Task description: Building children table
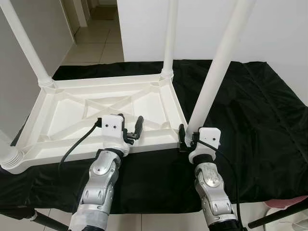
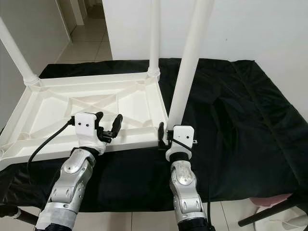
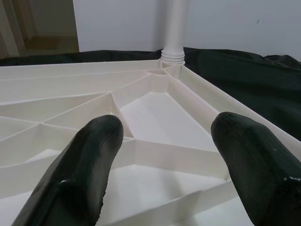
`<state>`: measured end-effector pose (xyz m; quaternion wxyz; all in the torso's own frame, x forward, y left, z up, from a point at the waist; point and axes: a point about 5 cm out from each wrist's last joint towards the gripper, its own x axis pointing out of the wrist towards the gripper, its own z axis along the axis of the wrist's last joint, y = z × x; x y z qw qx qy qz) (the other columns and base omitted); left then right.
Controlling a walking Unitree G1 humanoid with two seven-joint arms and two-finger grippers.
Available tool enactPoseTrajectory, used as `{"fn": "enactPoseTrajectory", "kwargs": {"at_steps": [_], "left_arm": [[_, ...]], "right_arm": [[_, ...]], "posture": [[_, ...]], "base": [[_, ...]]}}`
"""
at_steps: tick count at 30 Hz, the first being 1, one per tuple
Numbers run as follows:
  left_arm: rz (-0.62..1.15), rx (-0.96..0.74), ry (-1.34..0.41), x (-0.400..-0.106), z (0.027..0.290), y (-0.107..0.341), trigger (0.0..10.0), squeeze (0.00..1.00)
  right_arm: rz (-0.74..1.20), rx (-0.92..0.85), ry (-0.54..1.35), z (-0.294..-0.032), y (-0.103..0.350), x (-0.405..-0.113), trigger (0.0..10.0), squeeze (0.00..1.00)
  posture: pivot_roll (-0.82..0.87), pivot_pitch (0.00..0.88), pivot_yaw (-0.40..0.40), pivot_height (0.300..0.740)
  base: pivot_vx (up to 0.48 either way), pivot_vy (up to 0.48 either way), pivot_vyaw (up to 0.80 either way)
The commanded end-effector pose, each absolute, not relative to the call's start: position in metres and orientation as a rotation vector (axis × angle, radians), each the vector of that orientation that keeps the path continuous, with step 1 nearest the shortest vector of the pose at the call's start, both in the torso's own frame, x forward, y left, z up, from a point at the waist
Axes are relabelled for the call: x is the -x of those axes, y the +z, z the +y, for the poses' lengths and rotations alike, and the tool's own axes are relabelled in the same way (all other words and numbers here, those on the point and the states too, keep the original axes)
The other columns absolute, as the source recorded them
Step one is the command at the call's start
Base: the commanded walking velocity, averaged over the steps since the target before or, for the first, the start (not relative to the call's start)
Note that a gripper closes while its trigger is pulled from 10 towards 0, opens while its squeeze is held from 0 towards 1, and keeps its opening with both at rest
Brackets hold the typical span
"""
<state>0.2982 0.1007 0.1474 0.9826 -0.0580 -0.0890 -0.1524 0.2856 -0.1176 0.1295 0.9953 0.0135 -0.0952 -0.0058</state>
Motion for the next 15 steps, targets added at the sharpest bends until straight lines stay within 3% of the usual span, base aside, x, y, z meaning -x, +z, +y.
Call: {"fn": "enactPoseTrajectory", "kwargs": {"at_steps": [1, 15], "left_arm": [[-0.156, 0.158, -0.192, -0.2983, 0.0991, 0.1422, 10.0, 0.0], [-0.164, 0.157, -0.211, -0.2986, 0.0938, 0.1395, 10.0, 0.0]], "right_arm": [[-0.186, -0.023, -0.013, -0.1171, 0.127, -0.2855, 10.0, 0.0], [-0.183, -0.017, -0.006, -0.1157, 0.125, -0.2857, 10.0, 0.0]], "posture": [[-0.05, 0.035, 0.027, 0.74], [-0.06, 0.017, 0.022, 0.74]], "base": [[0.0, 0.0, 0.0], [0.0, 0.0, 0.0]]}}
